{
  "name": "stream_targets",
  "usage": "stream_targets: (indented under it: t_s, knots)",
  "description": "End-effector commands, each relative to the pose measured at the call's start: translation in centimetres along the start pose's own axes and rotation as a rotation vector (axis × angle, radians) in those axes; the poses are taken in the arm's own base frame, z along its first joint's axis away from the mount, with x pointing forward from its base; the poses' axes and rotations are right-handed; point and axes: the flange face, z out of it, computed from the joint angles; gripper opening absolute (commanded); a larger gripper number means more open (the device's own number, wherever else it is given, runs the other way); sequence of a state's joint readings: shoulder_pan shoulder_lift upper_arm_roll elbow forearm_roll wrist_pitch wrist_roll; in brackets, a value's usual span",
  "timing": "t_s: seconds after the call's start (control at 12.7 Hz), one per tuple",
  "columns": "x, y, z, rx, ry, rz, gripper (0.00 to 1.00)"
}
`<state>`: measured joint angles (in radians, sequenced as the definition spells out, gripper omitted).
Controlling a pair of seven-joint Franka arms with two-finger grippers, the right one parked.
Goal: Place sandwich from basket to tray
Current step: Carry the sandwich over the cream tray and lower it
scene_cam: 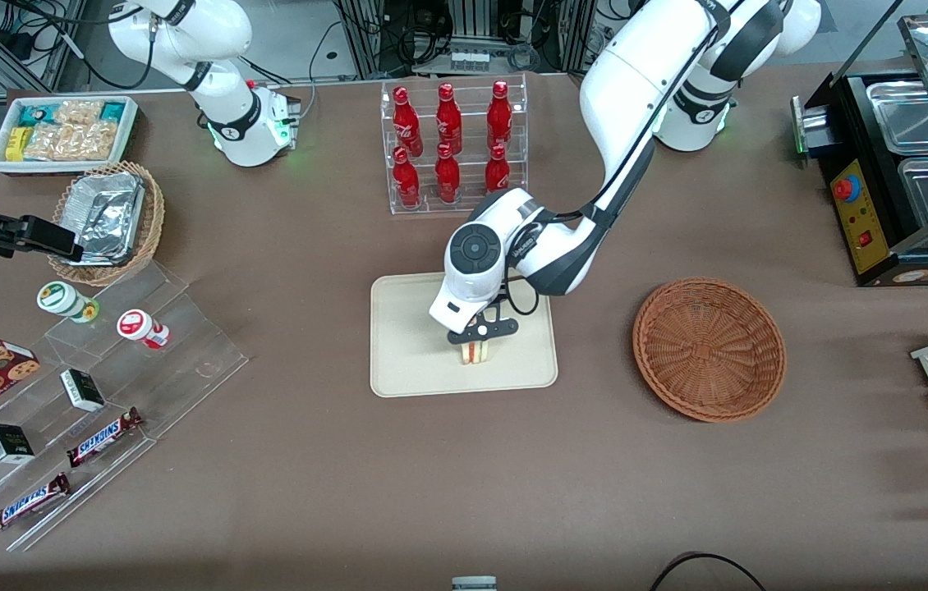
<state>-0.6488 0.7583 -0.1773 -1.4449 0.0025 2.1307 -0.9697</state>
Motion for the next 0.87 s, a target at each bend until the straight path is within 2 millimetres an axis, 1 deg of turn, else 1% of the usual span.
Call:
stream_targets:
  t_s: [0.0, 0.08, 0.16, 0.24, 0.31, 0.39, 0.47, 0.63, 0.71, 0.79]
  knots:
    - [0.3, 0.8, 0.0, 0.006, 0.019, -0.043, 0.0]
    - [0.3, 0.9, 0.4, 0.009, 0.015, -0.059, 0.0]
    - [0.2, 0.9, 0.8, 0.012, 0.011, -0.06, 0.03]
    - [0.2, 0.9, 0.8, 0.012, 0.011, -0.06, 0.38]
    - [0.3, 0.9, 0.6, 0.011, 0.012, -0.06, 0.77]
    - [0.4, 0.8, 0.6, 0.011, 0.013, -0.06, 1.0]
    - [0.4, 0.8, 0.5, 0.012, 0.013, -0.053, 1.0]
    - [0.5, 0.8, -0.3, 0.005, 0.018, -0.058, 1.0]
    - [0.6, 0.9, -1.1, 0.002, 0.017, -0.066, 1.0]
    - [1.0, 1.0, -2.4, 0.004, 0.01, -0.071, 1.0]
